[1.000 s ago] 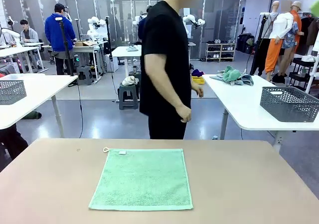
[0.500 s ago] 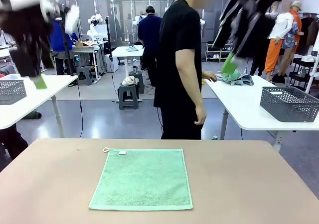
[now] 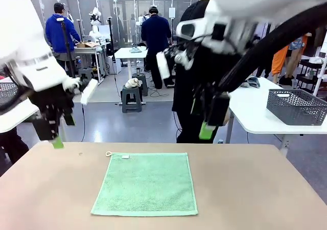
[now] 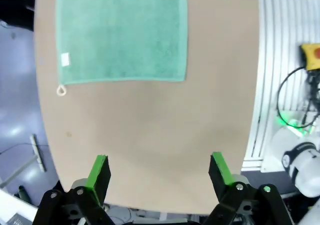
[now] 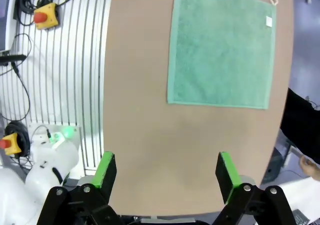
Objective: Fold the towels and place them in the basket.
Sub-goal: When a person lays out a Towel with hook on the table, fold it in half twice.
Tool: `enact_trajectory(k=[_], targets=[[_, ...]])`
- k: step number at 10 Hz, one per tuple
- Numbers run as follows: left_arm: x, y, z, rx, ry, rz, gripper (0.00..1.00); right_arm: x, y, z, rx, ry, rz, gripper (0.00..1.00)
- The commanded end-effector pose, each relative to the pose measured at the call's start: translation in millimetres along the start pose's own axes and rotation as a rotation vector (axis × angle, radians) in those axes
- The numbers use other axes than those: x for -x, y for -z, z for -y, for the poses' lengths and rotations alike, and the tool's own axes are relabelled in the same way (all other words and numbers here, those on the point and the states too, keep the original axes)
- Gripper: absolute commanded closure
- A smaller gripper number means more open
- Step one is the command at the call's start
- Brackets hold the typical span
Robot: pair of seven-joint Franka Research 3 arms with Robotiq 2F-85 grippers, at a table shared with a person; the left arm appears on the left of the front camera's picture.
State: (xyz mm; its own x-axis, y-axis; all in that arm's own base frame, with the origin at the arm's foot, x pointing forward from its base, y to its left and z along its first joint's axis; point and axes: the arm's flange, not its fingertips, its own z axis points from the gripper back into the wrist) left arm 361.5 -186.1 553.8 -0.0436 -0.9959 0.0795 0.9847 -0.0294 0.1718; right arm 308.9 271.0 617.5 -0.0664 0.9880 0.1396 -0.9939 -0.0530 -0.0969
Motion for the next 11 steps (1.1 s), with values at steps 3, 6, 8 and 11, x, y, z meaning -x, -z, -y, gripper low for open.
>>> enact_trajectory(k=[3,6,8,11], targets=[[-13,51,6,0.017,-0.012,0.001,0.00,-14,71,20,0.011,0.062,-0.034,0.00],[-4,68,9,0.025,-0.039,0.005,0.00,-4,108,30,0.028,0.075,-0.087,0.00],[0,73,8,0.016,-0.042,0.006,0.00,4,143,41,0.027,0.076,-0.118,0.00],[4,78,10,0.018,-0.040,0.006,0.00,8,145,41,0.034,0.086,-0.083,0.00]])
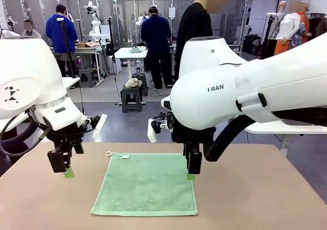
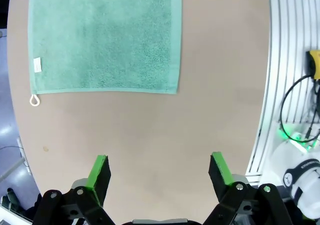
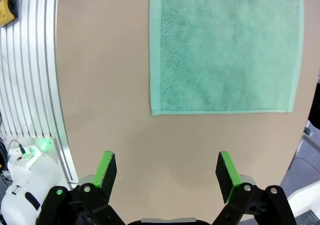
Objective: Fold the towels and place them in the basket.
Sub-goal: When a person lays out a Towel with hook on the table, fold it in half twice.
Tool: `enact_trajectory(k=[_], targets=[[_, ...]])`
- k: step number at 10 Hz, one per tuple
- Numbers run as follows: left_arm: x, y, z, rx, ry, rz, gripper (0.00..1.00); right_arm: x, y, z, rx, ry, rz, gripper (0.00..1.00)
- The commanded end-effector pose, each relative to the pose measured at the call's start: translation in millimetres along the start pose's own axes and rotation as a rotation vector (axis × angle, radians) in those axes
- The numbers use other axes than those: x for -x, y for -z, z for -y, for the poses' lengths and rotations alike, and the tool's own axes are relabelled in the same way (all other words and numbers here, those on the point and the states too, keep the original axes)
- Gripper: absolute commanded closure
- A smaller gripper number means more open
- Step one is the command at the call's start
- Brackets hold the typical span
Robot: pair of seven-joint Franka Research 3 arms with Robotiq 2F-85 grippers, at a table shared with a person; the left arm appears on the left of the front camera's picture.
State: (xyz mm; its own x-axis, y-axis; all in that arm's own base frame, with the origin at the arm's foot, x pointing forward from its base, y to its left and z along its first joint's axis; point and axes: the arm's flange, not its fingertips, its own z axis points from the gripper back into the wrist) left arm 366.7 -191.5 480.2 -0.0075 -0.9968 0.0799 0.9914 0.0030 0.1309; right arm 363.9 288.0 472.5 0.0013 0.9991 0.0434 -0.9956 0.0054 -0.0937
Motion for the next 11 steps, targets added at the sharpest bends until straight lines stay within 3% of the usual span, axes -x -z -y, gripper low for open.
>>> enact_trajectory(k=[1,6,8,11], targets=[[-1,-2,-1,0.000,0.001,0.000,0.00,0,0,-1,-0.007,-0.003,-0.006,0.00],[0,0,0,0.001,0.000,0.000,0.00,-1,0,-1,-0.003,-0.002,-0.002,0.00],[-26,27,9,-0.012,-0.049,-0.045,0.00,-5,21,-2,-0.029,0.022,-0.042,0.00],[-31,64,17,0.016,-0.077,-0.065,0.00,-2,54,-1,-0.066,0.056,-0.038,0.00]])
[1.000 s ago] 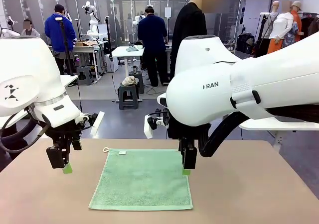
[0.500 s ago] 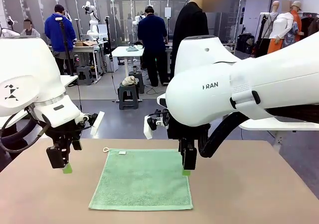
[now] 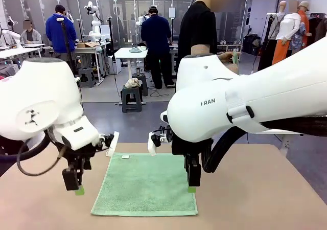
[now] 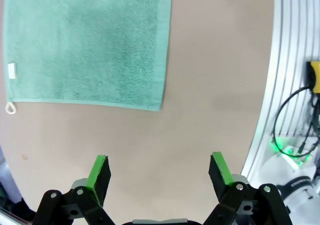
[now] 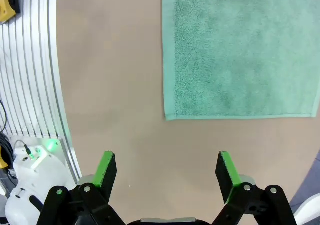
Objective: Fold the towels and place them in the basket.
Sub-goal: When a person lays out a Towel with hook on the table, fold it in half twice.
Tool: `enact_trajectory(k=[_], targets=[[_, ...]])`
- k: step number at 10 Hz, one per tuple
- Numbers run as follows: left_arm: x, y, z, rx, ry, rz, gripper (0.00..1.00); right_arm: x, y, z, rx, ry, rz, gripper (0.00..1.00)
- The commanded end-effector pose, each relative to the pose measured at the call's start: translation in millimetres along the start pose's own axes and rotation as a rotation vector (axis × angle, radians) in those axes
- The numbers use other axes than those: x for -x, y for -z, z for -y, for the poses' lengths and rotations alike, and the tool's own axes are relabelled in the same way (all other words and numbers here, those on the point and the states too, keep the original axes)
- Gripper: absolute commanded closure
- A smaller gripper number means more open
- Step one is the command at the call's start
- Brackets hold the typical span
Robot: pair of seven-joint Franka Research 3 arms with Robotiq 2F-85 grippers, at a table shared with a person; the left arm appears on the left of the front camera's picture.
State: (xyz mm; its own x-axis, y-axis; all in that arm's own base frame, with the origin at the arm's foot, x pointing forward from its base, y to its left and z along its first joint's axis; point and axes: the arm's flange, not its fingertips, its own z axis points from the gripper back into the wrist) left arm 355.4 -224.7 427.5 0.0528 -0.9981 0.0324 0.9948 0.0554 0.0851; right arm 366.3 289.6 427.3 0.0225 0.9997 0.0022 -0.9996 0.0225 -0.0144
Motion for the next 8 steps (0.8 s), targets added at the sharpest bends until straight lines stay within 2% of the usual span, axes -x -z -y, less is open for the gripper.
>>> enact_trajectory(k=[1,4,8], targets=[[-3,25,0,-0.022,-0.025,-0.009,0.00,-2,19,2,0.012,0.049,0.009,0.00],[-12,63,6,-0.021,0.025,0.014,0.00,-5,49,-1,0.015,0.078,0.019,0.00],[-33,96,6,-0.027,0.051,-0.013,0.00,-1,90,8,-0.004,0.070,0.018,0.00]])
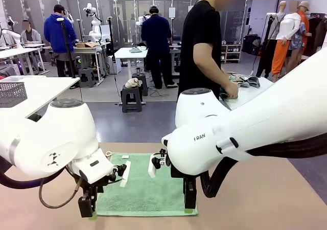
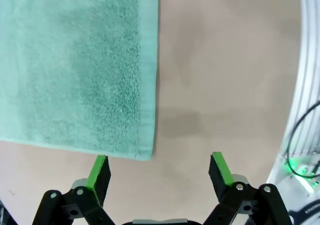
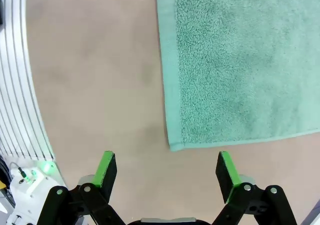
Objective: Fold the towels and place them in the basket.
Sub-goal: When a person lays out a Towel with hook on the table, fold it in half twice.
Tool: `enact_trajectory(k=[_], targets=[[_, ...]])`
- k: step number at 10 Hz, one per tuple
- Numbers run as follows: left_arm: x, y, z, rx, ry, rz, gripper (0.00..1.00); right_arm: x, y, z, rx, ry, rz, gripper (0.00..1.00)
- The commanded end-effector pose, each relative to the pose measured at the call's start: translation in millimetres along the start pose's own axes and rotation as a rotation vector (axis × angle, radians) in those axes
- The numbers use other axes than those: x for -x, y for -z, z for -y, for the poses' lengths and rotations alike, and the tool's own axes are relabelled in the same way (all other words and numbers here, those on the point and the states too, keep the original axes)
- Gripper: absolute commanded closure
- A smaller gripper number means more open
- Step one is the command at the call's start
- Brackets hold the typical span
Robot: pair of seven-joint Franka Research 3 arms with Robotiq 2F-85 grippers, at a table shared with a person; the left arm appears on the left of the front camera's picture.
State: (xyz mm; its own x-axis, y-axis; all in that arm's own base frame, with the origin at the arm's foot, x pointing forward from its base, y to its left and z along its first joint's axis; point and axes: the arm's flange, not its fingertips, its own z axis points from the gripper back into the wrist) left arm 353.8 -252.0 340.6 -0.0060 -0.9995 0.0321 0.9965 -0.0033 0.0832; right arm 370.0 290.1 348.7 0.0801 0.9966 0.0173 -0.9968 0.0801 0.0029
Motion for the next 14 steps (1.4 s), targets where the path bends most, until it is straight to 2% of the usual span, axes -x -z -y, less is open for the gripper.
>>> enact_trajectory(k=[1,7,11,12,14], targets=[[-10,16,-6,-0.028,-0.002,-0.027,0.00,-1,21,9,0.014,0.001,-0.001,0.00],[-4,40,-18,-0.082,0.048,0.001,0.00,6,52,26,0.036,-0.092,-0.019,0.00],[0,42,-23,-0.011,0.035,-0.033,0.00,10,55,22,0.025,-0.122,-0.015,0.00],[1,44,-18,-0.029,0.029,-0.004,0.00,8,52,24,0.020,-0.088,-0.022,0.00],[3,46,-18,-0.021,0.026,-0.009,0.00,8,52,24,0.020,-0.088,-0.022,0.00]])
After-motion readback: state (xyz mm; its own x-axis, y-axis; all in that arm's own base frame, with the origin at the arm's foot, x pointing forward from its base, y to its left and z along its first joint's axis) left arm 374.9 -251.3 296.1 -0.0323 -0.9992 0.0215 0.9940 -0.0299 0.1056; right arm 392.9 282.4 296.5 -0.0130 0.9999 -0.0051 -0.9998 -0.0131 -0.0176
